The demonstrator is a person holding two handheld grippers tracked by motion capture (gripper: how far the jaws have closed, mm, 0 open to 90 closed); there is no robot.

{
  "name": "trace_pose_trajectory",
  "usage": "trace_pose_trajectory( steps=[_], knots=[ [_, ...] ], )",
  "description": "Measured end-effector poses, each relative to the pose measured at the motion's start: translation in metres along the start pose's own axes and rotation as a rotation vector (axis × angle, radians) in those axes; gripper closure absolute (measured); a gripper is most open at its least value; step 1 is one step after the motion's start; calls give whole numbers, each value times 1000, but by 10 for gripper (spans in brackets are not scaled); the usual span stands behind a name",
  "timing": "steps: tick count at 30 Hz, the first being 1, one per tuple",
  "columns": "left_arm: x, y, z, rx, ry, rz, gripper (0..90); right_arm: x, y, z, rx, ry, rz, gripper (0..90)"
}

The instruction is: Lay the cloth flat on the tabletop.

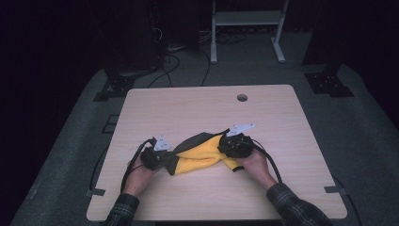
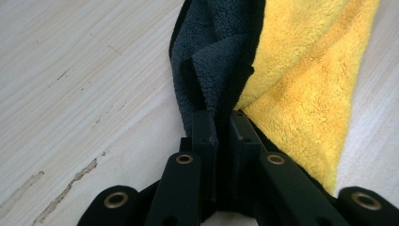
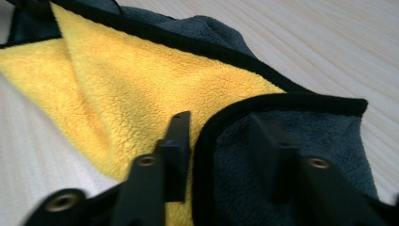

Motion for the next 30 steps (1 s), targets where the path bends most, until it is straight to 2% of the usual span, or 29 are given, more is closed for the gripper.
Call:
trace_pose_trajectory(
  steps=[1, 5, 9, 14, 18, 22, 26, 30],
  knots=[
    [0, 0, 0, 2, -5, 6, 829, 1, 0, -2, -7, -8, 10, 641],
    [-2, -1, 2, 5, -16, 35, 829, 3, -2, -3, -24, -47, 39, 802],
    [-3, -1, 4, 24, -24, 61, 829, 8, 1, 8, -2, -66, 34, 831],
    [-10, 4, 13, 62, -19, 93, 831, 22, 7, 39, 75, -91, -1, 836],
    [-18, 11, 25, 110, -13, 124, 835, 40, 10, 76, 159, -102, -64, 840],
    [-26, 20, 40, 159, 12, 132, 835, 58, 12, 107, 231, -112, -112, 842],
    [-36, 32, 57, 231, 24, 160, 836, 75, 15, 133, 296, -126, -134, 843],
    [-41, 46, 74, 300, 24, 173, 840, 82, 23, 156, 356, -129, -132, 843]
  ],
)
Point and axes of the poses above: each handheld gripper's, and its own axes: z roughly backward along the jaws, y roughly out of its top, x roughly to its right, the point moved 8 cm from there along -z, roughly forward along the jaws, and after that the axes turned 1 degree about z, right-handed, at the moved point
